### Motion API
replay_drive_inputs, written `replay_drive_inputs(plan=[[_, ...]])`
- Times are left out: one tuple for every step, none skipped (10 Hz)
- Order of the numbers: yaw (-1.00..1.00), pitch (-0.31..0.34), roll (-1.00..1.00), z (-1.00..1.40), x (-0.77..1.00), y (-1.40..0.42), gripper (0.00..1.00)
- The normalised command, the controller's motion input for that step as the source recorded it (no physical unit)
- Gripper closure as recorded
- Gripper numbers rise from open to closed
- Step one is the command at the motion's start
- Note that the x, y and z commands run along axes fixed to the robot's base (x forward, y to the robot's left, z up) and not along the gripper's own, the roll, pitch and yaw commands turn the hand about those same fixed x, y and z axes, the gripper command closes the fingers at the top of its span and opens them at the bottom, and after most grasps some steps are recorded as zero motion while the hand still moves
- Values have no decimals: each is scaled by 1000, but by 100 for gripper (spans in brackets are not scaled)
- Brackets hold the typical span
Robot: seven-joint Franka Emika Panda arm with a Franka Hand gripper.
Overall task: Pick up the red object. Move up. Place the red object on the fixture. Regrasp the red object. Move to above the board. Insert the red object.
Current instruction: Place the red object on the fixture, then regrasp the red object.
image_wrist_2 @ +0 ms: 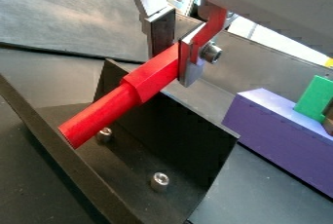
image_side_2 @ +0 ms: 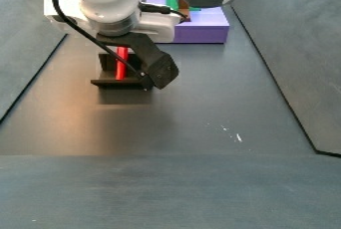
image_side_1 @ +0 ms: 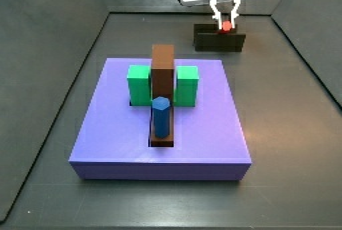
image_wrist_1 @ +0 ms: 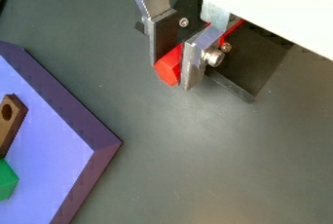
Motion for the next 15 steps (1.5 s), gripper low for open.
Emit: replay_drive_inputs(plan=[[43,0,0,-26,3,0,100],[0,0,0,0,0,0,100],[0,0,0,0,0,0,0],[83,0,460,80,34,0,0],[89,0,534,111,37,0,0],[80,-9,546,166,23,0,0],[100,0,266,114,34,57,0],[117,-54,337,160,0,71,0],[97,-149,569,203,-14,49,0],[109,-143,634,234,0,11,0],[126,-106,709,237,0,0,0],[120,-89,889,234,9,0,0],[114,-83,1000,180,0,0,0],[114,-60,1000,126,0,0,0],[111,-43,1000,74,0,0,0]])
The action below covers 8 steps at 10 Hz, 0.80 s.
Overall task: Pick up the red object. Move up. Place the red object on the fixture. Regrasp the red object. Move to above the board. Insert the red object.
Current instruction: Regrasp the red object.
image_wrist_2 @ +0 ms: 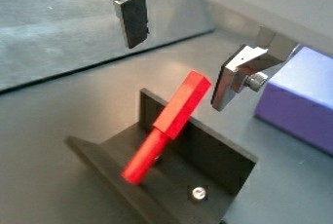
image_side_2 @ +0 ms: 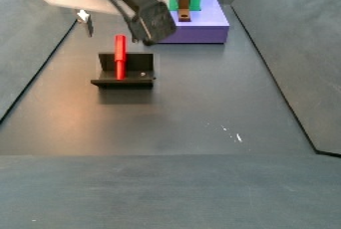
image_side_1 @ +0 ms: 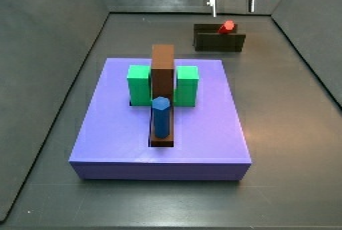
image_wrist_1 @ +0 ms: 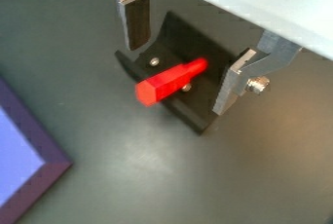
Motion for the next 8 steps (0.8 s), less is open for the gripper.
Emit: replay_drive_inputs(plan=[[69,-34,1000,34,0,0,0],[29,-34,1000,26,-6,0,0],[26,-17,1000,20,-3,0,0],[31,-11,1000,29,-29,0,0],[43,0,1000,34,-46,0,0],[66,0,1000,37,-63,-6,0],[97,0,1000,20,-100,-46,0],[123,0,1000,0,-109,-106,0]])
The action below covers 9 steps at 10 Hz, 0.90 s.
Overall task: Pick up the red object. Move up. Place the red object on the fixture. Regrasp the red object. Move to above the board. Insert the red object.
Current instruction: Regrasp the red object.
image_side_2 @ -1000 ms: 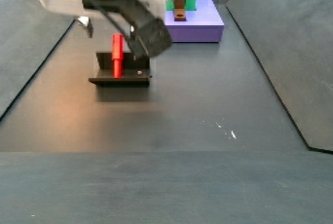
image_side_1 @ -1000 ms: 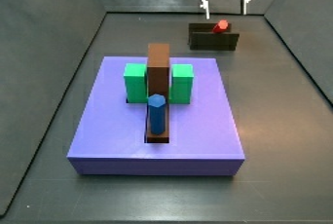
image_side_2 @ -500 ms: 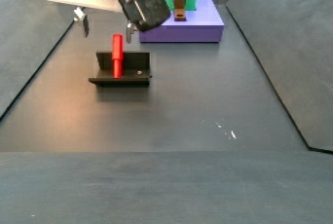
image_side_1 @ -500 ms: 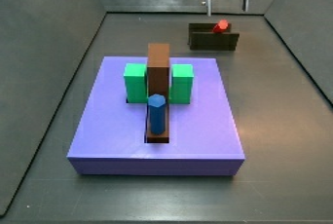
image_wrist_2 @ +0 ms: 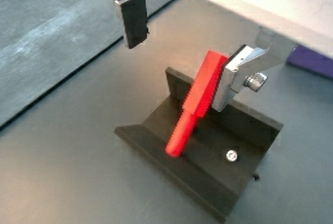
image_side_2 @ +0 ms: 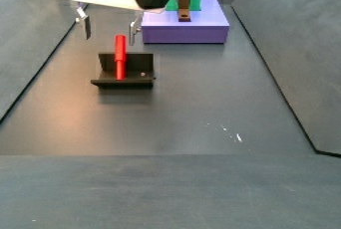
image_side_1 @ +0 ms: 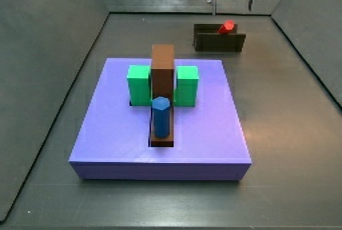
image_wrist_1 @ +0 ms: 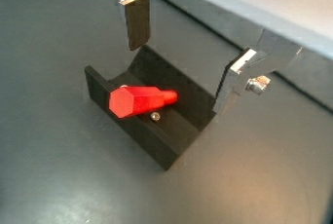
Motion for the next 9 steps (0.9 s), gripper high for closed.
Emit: replay_drive_inputs(plan=[[129,-31,1000,6,-100,-157,0],[137,-40,1000,9,-106,-194,0],[140,-46,1000,6,-77,-211,0],[151,-57,1000,0,-23,-254,0],[143,-86,1000,0,-20,-263,0],[131,-63,1000,0,0,-263,0],[120,-26,1000,0,0,-257,0],[126,-23,1000,0,0,-269,0],[126,-37,1000,0,0,-274,0]])
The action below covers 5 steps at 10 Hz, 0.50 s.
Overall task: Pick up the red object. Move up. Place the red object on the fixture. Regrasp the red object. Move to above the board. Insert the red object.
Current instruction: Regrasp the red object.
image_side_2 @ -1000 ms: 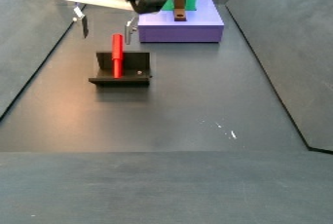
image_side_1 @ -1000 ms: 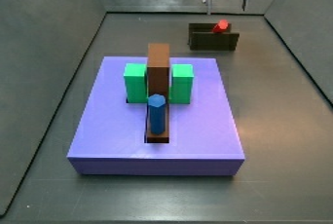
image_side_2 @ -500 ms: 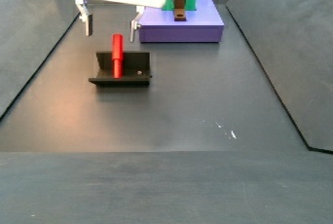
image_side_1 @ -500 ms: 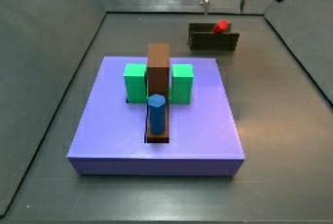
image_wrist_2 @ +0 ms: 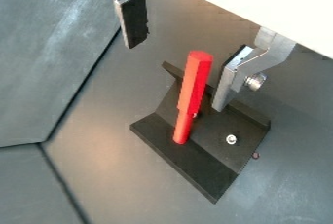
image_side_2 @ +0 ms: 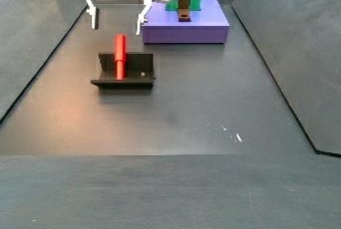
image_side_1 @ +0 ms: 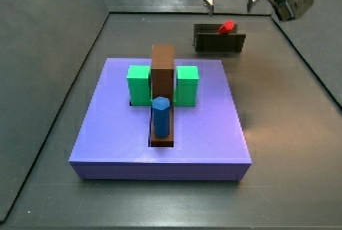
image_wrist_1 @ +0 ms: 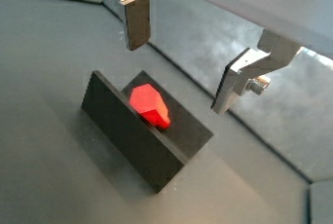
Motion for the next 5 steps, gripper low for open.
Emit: replay_drive_inputs(plan=[[160,-80,1000,0,0,-251,0],[269,-71,1000,0,20,-220,0],[346,-74,1000,-109,120,-114,0],[374,-100,760,-163,69,-11,0],[429,-137,477,-217,129,0,0]])
